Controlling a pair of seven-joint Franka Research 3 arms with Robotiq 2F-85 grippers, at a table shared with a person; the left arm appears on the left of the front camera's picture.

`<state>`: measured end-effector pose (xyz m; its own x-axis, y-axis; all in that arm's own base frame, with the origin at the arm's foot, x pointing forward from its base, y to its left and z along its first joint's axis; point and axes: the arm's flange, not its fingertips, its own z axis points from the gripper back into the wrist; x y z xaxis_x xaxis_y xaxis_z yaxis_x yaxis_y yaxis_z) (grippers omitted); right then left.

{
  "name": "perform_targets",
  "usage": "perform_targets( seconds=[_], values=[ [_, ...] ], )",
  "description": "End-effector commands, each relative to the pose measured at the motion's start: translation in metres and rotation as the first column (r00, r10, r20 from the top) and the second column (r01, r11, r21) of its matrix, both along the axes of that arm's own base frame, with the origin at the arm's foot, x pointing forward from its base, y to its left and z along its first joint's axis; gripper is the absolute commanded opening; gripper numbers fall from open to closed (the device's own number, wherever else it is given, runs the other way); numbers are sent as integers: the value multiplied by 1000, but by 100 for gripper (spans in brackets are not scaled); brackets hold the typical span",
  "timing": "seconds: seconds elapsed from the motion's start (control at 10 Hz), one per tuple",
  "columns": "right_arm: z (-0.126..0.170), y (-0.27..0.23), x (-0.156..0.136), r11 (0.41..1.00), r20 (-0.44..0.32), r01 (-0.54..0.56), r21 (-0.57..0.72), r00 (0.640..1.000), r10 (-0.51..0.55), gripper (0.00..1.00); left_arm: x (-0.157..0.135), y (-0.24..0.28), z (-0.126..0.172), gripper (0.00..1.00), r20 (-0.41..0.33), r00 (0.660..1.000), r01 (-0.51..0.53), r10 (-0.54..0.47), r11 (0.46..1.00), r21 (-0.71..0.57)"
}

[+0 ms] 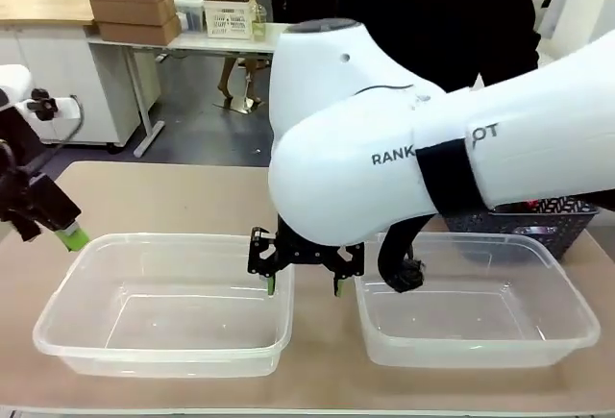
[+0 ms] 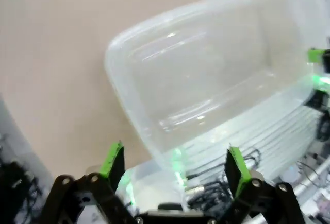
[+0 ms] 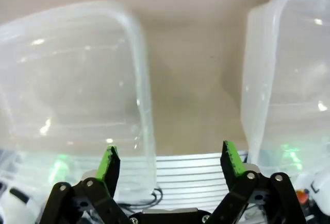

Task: Sort the waste into each basket.
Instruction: Pick up the Organizing box on the left side of the table and lift it.

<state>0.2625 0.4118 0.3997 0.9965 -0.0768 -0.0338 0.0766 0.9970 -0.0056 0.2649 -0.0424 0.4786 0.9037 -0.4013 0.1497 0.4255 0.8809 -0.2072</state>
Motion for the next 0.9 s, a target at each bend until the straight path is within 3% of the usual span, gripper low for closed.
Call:
perform_targets(
  seconds=[0.0, 0.4, 0.7, 0.8],
  values=[
    [-12, 27, 18, 991, -47, 127, -39, 990, -129, 100, -6, 6, -58, 100, -49, 995, -80, 87, 987, 138],
    [-29, 33, 34, 989, -97, 145, -37, 984, -148, 100, -15, 19, -120, 100, -201, 962, -155, 184, 977, 150],
    [-31, 34, 35, 988, -104, 149, -52, 983, -153, 100, -18, 18, -144, 100, -226, 953, -182, 204, 976, 116],
    [-31, 33, 35, 987, -100, 143, -67, 984, -149, 43, -17, 17, -143, 78, -207, 958, -187, 200, 979, 80]
  ],
)
